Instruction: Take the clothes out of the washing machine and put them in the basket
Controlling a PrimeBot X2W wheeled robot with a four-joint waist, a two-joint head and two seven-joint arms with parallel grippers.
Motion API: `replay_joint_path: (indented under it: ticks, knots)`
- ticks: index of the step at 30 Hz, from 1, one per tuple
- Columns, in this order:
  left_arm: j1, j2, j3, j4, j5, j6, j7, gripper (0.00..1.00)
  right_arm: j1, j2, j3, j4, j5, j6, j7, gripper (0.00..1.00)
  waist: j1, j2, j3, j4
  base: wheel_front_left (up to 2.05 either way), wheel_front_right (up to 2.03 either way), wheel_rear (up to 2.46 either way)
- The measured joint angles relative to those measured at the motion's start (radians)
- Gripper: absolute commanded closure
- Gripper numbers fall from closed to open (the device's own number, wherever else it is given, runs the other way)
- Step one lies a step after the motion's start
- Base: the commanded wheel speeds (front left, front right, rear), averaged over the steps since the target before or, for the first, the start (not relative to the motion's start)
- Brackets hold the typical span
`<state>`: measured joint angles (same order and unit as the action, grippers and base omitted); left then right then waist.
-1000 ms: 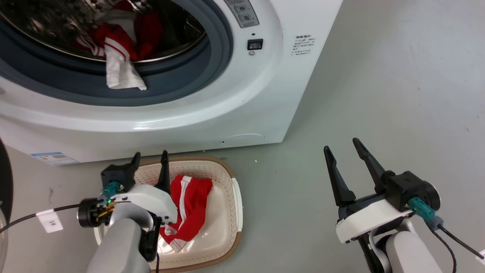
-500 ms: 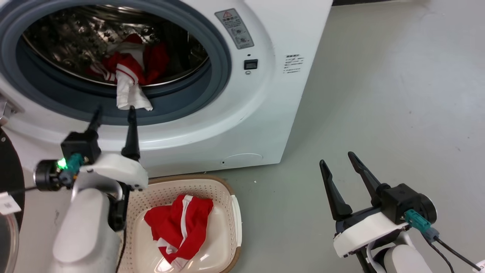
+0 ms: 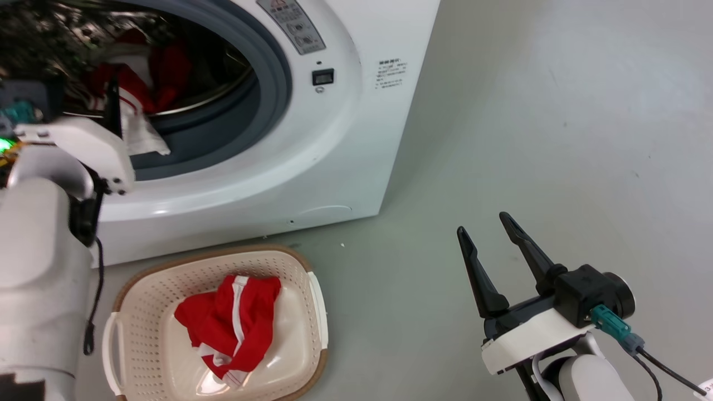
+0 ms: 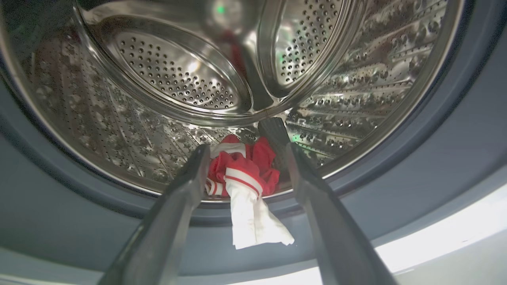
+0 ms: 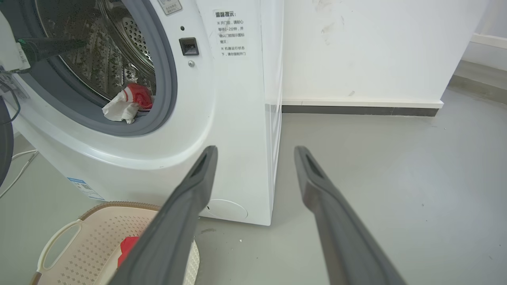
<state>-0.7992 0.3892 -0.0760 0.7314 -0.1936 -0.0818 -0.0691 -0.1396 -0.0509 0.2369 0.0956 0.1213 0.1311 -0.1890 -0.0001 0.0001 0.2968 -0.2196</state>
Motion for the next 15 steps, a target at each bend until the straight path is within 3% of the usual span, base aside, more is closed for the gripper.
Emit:
replay_joint_path:
  ticks: [9,15]
  knots:
    - [-0.197,0.096,-0.047,0.109,0.006,-0.034,0.183,0.0,-0.047,0.0,0.031,0.009,0.022,0.0,-0.023,0.0,0.0001,0.0,0.11,-0.051,0.0,0.0,0.0]
    - [-0.293,0.154,-0.087,0.147,0.031,-0.041,0.231,0.0,-0.081,0.0,0.049,0.027,0.04,0.0,-0.044,0.0,0.0002,0.0,0.186,-0.093,0.0,0.0,0.0]
